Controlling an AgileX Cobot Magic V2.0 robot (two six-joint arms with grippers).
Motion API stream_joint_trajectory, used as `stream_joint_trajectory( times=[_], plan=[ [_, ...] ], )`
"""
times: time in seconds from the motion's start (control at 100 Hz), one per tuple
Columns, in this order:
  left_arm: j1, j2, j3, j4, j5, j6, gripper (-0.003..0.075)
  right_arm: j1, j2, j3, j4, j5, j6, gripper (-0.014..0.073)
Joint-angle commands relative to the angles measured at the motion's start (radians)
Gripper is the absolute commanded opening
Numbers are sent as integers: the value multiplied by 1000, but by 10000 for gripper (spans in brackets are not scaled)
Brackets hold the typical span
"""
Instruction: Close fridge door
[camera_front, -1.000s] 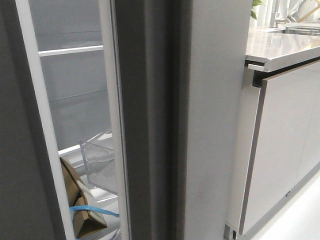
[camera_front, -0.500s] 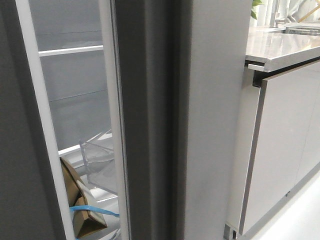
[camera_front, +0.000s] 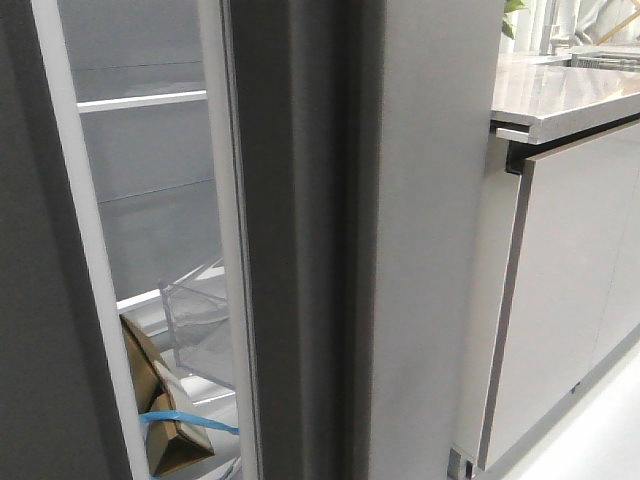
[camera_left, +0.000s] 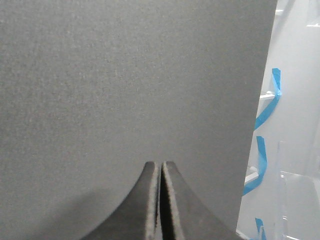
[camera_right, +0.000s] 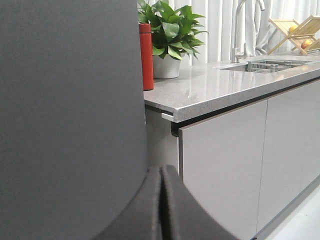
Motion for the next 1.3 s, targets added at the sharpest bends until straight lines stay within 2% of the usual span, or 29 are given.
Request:
stream_joint_trajectory(
  times=[0.0, 0.17, 0.31, 0.45, 0.69, 0.92, 1.29],
  plan=[
    [-6, 19, 28, -2, -77, -4, -21, -4, -12, 12, -10, -87, -1, -76],
    [-6, 19, 28, -2, -77, -4, -21, -4, 3, 8, -10, -129, 11, -76],
    [-6, 19, 28, -2, -77, -4, -20, -4, 71, -64, -10, -123, 11, -76],
    [-6, 19, 28, -2, -77, -4, -20, -4, 203, -212, -10, -57, 11, -76],
    [-6, 19, 28, -2, -77, -4, -21, 5, 494, -584, -10, 80, 11, -76],
    [-6, 19, 28, -2, -77, -4, -21, 120, 739, -896, -10, 109, 11, -76],
    [-6, 19, 28, -2, -77, -4, -21, 295, 984, -1189, -10, 111, 11, -76]
  ],
)
